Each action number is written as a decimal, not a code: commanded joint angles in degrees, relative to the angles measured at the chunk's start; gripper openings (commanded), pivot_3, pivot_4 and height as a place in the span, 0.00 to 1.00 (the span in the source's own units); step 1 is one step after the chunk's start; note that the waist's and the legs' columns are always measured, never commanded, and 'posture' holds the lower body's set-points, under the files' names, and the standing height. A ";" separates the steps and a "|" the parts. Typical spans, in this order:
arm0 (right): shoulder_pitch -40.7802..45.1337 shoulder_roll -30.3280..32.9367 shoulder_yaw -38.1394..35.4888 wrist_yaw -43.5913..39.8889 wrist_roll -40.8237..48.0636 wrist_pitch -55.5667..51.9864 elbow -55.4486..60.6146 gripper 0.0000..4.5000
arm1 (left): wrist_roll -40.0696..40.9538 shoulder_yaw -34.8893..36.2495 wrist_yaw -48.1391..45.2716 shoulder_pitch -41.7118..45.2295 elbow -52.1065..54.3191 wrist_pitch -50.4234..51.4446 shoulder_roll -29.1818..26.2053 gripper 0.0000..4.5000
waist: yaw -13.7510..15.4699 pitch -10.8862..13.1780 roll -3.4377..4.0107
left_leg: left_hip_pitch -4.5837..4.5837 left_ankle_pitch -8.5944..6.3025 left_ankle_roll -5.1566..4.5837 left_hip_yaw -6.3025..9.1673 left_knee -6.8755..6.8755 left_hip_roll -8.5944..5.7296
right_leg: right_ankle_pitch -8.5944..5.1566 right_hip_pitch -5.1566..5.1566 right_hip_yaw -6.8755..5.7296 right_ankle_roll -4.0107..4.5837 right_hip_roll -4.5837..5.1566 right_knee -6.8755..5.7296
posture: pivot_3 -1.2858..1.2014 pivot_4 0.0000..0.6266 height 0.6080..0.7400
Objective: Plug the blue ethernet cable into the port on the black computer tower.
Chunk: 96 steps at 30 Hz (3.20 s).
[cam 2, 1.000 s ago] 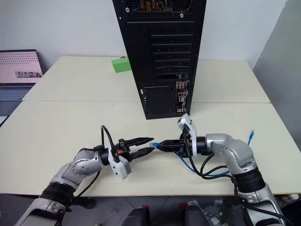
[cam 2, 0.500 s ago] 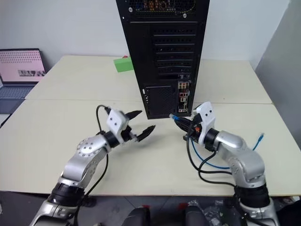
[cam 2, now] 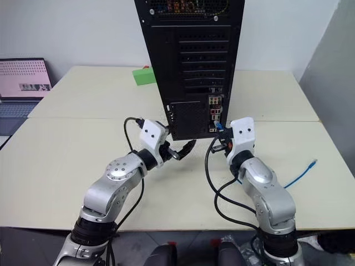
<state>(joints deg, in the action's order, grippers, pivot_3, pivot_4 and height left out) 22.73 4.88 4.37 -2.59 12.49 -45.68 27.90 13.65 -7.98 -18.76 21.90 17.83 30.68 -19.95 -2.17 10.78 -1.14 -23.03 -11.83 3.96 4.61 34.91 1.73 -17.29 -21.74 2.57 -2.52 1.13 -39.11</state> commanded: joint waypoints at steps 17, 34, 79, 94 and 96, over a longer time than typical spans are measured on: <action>9.54 -7.42 -3.68 5.74 -0.69 -0.14 -10.41 0.00 | -6.00 3.47 1.06 -0.93 0.98 -4.96 -0.62 1.00 | 0.32 0.00 0.00 | -0.06 0.00 0.00 -0.02 -0.02 -0.03 | 0.00 -0.03 -0.01 0.00 0.04 0.03 | 0.52 0.24 1.00; 11.04 -8.30 -4.41 7.59 -1.43 0.11 -9.68 0.00 | -8.07 3.03 0.63 -1.21 0.82 -6.20 0.28 1.00 | 0.31 0.00 0.00 | -0.06 0.00 -0.01 -0.02 -0.02 -0.03 | 0.00 -0.04 0.00 0.00 0.04 0.04 | 0.52 0.24 1.00; 13.44 -8.85 -3.28 6.13 -4.21 3.87 -14.83 0.00 | -9.07 3.28 0.97 -1.64 0.76 -6.79 1.18 1.00 | 0.21 0.00 0.00 | -0.06 -0.01 -0.01 -0.03 -0.04 -0.01 | 0.00 -0.07 0.00 0.00 0.03 0.04 | 0.52 0.24 1.00; 14.14 -7.79 -2.86 5.10 -4.84 2.97 -13.82 0.00 | -9.55 3.19 0.71 -1.66 0.46 -7.27 1.68 1.00 | -0.06 0.01 0.01 | -0.08 -0.01 -0.01 -0.04 -0.05 -0.01 | 0.00 -0.11 0.02 0.00 0.02 0.03 | 0.52 0.24 1.00; 13.91 -7.74 -2.76 5.04 -4.95 2.89 -14.21 0.00 | -9.59 3.16 0.71 -1.63 0.40 -7.29 1.71 1.00 | -0.07 0.01 0.01 | -0.08 0.00 -0.01 -0.04 -0.05 -0.01 | 0.00 -0.12 0.02 0.00 0.02 0.03 | 0.52 0.24 1.00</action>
<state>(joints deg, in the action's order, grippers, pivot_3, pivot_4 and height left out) 34.51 -2.82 1.38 2.67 7.82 -44.27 11.53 4.34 -5.36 -18.14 20.21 17.22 24.58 -18.59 -2.23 10.79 -1.13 -23.11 -11.84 3.95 4.57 34.86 1.72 -17.29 -21.86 2.59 -2.52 1.15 -39.08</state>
